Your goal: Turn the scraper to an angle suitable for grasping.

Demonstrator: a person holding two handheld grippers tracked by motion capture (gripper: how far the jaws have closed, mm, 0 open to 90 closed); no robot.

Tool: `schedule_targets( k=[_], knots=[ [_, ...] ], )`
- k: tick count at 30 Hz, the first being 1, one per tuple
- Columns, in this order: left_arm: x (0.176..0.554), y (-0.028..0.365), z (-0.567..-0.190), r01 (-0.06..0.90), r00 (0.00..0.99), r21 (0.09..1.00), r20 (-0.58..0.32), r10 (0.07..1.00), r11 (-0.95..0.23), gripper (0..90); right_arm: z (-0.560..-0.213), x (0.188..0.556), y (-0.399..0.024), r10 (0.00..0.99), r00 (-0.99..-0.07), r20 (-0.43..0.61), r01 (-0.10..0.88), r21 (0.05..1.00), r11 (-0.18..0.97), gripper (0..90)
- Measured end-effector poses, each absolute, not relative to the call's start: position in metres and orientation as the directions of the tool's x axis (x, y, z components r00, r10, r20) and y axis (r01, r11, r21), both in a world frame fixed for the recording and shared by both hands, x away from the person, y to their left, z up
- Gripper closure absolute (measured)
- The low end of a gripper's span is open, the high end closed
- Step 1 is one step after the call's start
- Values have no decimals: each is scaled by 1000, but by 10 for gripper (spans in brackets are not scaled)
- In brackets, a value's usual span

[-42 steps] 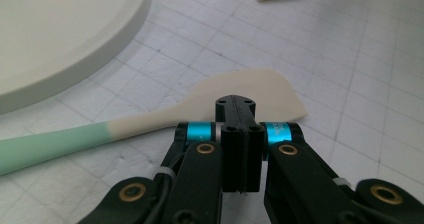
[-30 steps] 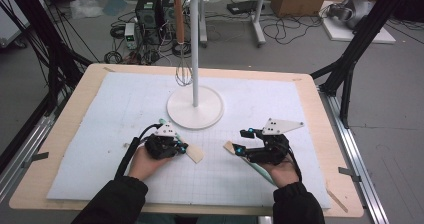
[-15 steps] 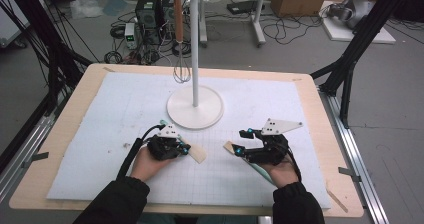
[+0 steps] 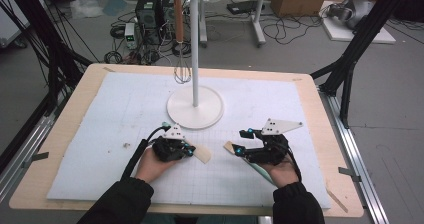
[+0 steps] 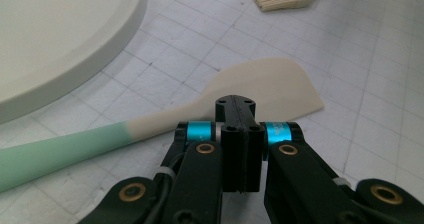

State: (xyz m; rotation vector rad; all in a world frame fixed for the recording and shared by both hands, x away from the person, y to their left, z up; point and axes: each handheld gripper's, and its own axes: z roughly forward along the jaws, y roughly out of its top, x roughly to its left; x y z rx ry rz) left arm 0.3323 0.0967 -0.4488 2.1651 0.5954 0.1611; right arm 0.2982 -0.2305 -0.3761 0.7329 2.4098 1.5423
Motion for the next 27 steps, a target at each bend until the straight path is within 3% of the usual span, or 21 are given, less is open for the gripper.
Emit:
schedule_targets(
  k=[19, 27],
  knots=[
    [329, 84, -449, 341, 889, 783, -88, 450, -521, 892, -377, 299, -229, 497, -862, 98, 299, 890, 344, 407],
    [326, 98, -438, 334, 885, 797, -81, 459, -504, 755, -378, 302, -224, 504, -858, 92, 311, 875, 370, 397]
  ],
)
